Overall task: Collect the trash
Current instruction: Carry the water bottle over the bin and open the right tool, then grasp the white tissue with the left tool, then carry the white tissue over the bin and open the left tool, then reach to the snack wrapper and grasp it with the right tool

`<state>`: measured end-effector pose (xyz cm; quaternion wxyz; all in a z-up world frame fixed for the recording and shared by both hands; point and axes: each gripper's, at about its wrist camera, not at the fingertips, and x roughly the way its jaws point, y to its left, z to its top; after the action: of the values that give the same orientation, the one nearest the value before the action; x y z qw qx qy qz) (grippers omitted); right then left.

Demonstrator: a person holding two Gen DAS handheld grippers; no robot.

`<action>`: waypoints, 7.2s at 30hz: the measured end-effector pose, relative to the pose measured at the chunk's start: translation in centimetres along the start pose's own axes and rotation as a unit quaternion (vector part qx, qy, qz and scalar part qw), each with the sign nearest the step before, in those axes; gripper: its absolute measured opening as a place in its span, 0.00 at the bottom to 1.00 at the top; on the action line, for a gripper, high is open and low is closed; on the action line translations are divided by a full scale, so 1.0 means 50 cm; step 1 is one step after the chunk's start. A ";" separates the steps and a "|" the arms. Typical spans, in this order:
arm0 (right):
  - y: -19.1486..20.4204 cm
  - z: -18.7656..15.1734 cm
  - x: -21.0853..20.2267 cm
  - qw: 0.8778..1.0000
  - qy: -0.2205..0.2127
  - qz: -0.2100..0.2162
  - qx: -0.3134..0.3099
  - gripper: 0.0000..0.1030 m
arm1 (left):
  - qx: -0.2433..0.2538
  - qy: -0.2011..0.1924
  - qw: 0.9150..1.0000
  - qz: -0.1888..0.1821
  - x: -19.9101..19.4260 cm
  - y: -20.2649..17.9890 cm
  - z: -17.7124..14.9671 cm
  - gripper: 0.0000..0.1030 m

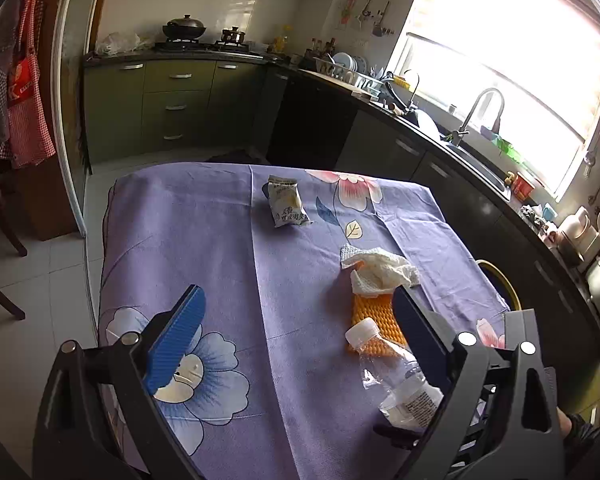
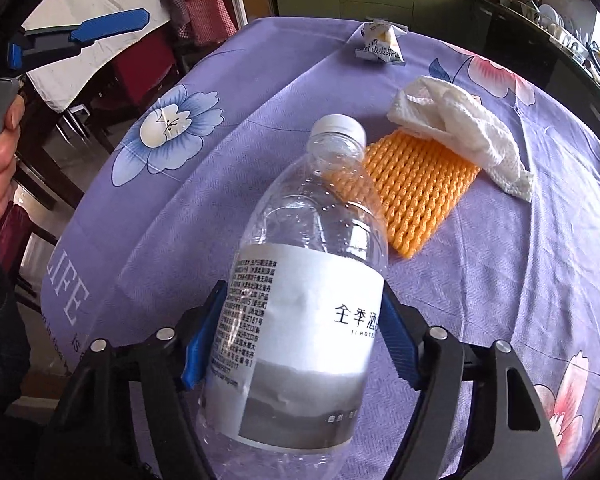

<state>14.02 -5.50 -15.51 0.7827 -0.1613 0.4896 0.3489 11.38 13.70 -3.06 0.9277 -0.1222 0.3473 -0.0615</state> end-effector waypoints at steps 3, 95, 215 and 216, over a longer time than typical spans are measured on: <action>-0.009 -0.009 -0.006 1.000 0.008 0.001 -0.008 0.65 | 0.006 0.003 1.000 0.006 0.004 -0.006 -0.003 0.87; -0.682 -0.253 -0.248 0.944 -0.061 -0.178 0.272 0.80 | 0.155 0.115 0.981 -0.022 0.367 -0.263 0.074 0.13; -0.172 0.563 0.237 0.995 0.041 0.039 0.081 0.25 | 0.070 -0.029 0.997 -0.001 0.006 -0.096 0.008 0.80; -0.171 0.561 0.231 0.995 0.036 0.040 0.079 0.24 | 0.071 -0.029 0.997 0.000 0.006 -0.096 0.007 0.80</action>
<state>41.60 9.61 -13.27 0.7604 -0.0916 0.5495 0.3337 11.70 9.08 -1.68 0.9437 -0.0583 0.3149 -0.0826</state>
